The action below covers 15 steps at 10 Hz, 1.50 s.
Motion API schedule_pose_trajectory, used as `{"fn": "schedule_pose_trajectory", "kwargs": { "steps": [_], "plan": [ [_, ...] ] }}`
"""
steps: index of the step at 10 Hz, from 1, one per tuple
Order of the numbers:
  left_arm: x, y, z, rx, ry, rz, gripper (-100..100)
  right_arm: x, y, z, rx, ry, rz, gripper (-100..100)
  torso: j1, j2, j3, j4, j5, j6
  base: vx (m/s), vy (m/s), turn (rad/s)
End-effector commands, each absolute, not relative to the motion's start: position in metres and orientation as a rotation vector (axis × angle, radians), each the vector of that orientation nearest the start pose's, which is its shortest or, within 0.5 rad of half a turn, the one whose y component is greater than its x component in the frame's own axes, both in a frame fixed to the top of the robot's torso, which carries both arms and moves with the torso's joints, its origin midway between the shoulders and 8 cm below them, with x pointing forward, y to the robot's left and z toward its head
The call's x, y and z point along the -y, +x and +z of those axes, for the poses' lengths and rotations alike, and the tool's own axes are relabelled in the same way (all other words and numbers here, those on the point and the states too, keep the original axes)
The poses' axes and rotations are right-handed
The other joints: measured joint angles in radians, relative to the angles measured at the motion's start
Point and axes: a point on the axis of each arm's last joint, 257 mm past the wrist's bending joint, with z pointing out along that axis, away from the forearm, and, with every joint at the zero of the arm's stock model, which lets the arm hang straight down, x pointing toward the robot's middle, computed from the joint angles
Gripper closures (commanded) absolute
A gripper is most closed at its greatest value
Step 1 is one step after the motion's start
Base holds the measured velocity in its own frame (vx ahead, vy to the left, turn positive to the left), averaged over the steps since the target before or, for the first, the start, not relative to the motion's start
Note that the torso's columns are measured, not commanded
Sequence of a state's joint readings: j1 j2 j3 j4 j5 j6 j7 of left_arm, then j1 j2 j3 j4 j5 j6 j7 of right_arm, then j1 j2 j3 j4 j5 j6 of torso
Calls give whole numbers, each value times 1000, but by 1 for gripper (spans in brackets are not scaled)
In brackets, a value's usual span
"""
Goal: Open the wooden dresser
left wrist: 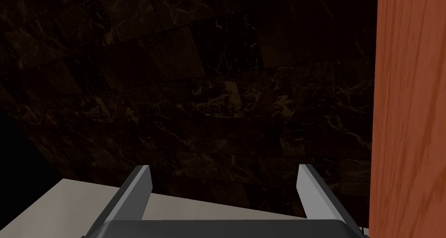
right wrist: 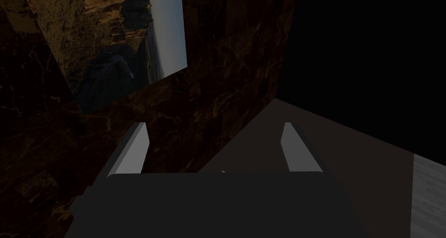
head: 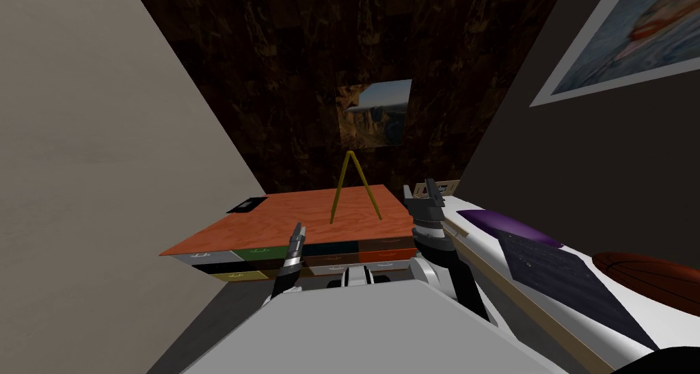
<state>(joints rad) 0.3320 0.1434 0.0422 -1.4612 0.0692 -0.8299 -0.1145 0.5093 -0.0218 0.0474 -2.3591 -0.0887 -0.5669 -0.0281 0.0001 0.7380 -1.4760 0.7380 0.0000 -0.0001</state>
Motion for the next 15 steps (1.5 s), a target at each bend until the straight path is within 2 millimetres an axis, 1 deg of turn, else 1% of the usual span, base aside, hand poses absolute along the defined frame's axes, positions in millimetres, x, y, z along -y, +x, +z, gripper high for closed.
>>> {"fn": "schedule_pose_trajectory", "kwargs": {
  "steps": [1, 5, 6, 7, 8, 9, 11, 15],
  "plan": [
    [-326, 392, -236, -952, -831, -1090, -100, 269, 315, 67, -471, 603, 1460, 0, 0, 0, 0, 0, 0, 0, 2, -9, -23],
    [-326, 390, -268, -991, -867, -1073, -100, 269, 315, 67, -471, 603, 1460, 0, 0, 0, 0, 0, 0, 0, 2, -10, -34],
    [-324, 391, -271, -990, -862, -1077, -100, 269, 315, 67, -471, 603, 1460, 0, 0, 0, 0, 0, 0, 0, 3, -10, -41],
    [-326, 388, -284, -1011, -885, -1064, -100, 269, 315, 67, -471, 603, 1460, 0, 0, 0, 0, 0, 0, 0, 3, -8, -21],
    [-323, 389, -287, -1012, -882, -1067, -100, 269, 315, 67, -471, 603, 1460, 0, 0, 0, 0, 0, 0, 0, 3, -10, -40],
    [-325, 387, -298, -1029, -900, -1057, -100, 269, 315, 67, -471, 603, 1460, 0, 0, 0, 0, 0, 0, 0, 2, -9, -25],
    [-323, 388, -301, -1030, -898, -1060, -100, 269, 315, 67, -471, 603, 1460, 0, 0, 0, 0, 0, 0, 0, 1, -4, -23],
    [-323, 381, -329, -1073, -937, -1037, -100, 269, 315, 67, -471, 603, 1460, 0, 0, 0, 0, 0, 0, 0, 2, -5, -22]
  ]
}}
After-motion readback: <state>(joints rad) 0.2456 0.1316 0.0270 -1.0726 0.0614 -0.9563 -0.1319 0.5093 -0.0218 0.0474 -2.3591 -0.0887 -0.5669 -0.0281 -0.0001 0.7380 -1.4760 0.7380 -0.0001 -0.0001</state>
